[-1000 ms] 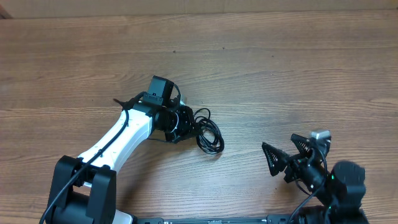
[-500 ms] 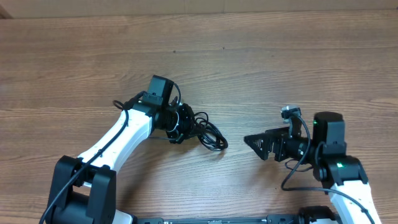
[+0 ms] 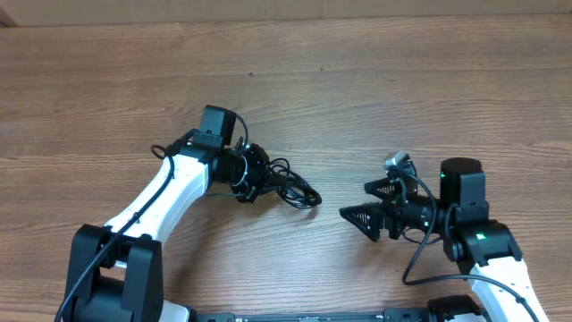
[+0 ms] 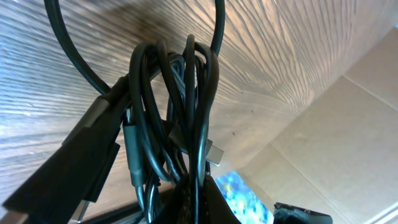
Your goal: Untangle cables
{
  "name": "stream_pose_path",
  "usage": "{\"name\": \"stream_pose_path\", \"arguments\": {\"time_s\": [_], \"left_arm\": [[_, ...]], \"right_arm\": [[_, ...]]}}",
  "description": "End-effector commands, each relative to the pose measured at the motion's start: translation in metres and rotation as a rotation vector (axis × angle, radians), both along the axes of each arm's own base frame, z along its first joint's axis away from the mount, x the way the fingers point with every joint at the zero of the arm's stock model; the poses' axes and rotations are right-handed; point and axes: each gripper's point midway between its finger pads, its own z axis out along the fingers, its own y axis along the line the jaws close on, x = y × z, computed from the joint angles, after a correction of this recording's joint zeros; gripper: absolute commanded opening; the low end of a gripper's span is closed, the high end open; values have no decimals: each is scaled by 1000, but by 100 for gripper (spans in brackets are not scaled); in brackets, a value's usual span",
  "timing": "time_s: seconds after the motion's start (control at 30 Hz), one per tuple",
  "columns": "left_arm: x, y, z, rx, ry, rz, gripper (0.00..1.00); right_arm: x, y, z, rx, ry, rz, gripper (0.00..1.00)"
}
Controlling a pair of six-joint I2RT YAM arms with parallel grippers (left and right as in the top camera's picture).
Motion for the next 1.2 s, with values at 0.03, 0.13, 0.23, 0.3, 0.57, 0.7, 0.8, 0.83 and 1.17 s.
{"name": "stream_pose_path", "arguments": {"time_s": [0.03,0.13,0.23,0.3,0.57,0.7,0.8,0.83,1.17], "left_arm": [[5,-15,33,-132,-77,-79,4],[10,-21,50,-178,-150,-132,4],[18,-24,69,-198,-262,-187,4],[24,-26,86,-202,-372,-232,4],[57,-4,104,29,-592,-168,4],[69,11,107,112,-556,-24,4],[71,4,115,105,-553,31,4],[72,-1,118,96,-558,36,4],[74,-39,136,49,-627,60,4]], "right_arm": [[4,13,20,37,-33,18,88],[5,16,25,62,-28,12,100],[2,22,35,122,-6,35,100],[5,23,39,158,43,1,100],[16,25,57,329,311,-157,82],[16,25,56,384,468,-224,79],[21,23,49,410,576,-294,78],[23,23,47,415,604,-317,78],[47,36,27,450,745,-423,78]]}}
